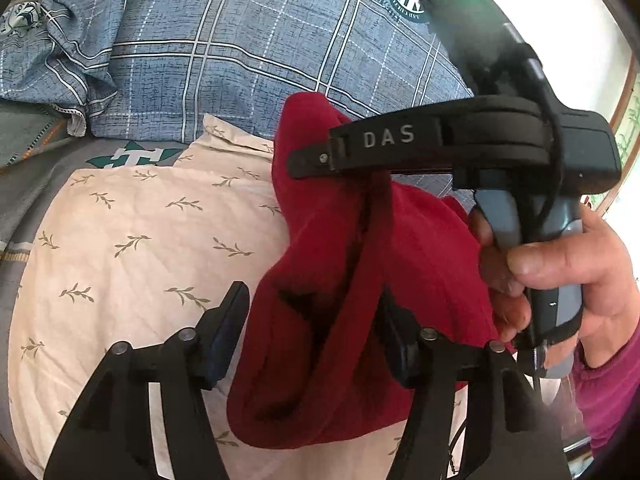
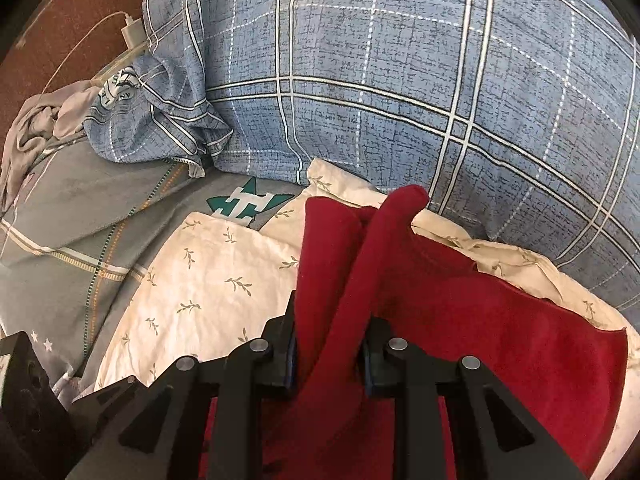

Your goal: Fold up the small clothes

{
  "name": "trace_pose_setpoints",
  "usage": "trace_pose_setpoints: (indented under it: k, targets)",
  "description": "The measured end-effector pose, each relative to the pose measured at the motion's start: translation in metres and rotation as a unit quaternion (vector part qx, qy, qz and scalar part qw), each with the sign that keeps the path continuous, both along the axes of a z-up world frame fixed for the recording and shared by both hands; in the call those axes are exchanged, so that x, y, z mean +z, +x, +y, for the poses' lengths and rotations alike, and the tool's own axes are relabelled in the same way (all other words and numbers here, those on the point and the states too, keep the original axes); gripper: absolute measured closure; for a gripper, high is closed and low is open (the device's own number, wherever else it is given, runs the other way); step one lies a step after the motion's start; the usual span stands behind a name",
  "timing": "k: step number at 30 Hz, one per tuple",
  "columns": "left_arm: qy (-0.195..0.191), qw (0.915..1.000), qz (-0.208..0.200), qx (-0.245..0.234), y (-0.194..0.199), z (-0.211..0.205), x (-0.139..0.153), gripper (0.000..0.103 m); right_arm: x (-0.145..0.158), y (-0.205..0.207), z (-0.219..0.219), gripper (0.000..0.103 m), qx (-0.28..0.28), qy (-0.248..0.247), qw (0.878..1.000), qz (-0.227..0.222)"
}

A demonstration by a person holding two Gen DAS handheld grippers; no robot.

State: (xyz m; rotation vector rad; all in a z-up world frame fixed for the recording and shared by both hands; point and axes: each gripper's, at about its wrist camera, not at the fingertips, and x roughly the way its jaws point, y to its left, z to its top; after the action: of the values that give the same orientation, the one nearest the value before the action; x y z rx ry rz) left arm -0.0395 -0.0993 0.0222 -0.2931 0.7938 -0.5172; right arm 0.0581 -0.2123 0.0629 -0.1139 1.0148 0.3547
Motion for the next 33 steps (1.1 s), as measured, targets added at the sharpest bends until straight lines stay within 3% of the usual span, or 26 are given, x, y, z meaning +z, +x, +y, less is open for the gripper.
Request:
trace_pose_setpoints:
  k: [3, 8, 10, 16, 22, 28, 33]
  targets:
    - [0.003, 1.0000, -0.002, 0.001, -0.004, -0.001, 0.002, 0.052, 0.001, -0.002, -0.002, 0.080, -0.003, 0.005, 1.000, -0.002]
    - [0.004, 1.0000, -0.003, 0.002, -0.010, -0.004, 0.006, 0.079, 0.008, -0.008, -0.005, 0.082, 0.004, 0.006, 1.000, -0.008]
    - [0.005, 0.9999, -0.010, -0.001, -0.014, -0.008, 0.013, 0.083, 0.014, -0.011, -0.009, 0.082, 0.010, 0.006, 1.000, -0.015]
    - [0.009, 0.9993, -0.030, -0.019, -0.025, -0.028, 0.043, 0.085, 0.041, -0.019, -0.034, 0.083, 0.014, 0.018, 0.999, -0.036]
    - [0.023, 0.9968, -0.049, -0.058, -0.027, -0.079, 0.072, 0.086, 0.065, -0.028, -0.086, 0.084, -0.015, 0.020, 0.998, -0.057]
    - [0.033, 0.9930, -0.057, -0.098, -0.028, -0.139, 0.085, 0.086, 0.070, -0.037, -0.154, 0.085, -0.060, 0.031, 0.996, -0.062]
    - [0.049, 0.9892, -0.051, -0.128, -0.027, -0.190, 0.081, 0.086, 0.060, -0.040, -0.205, 0.085, -0.094, 0.050, 0.993, -0.052]
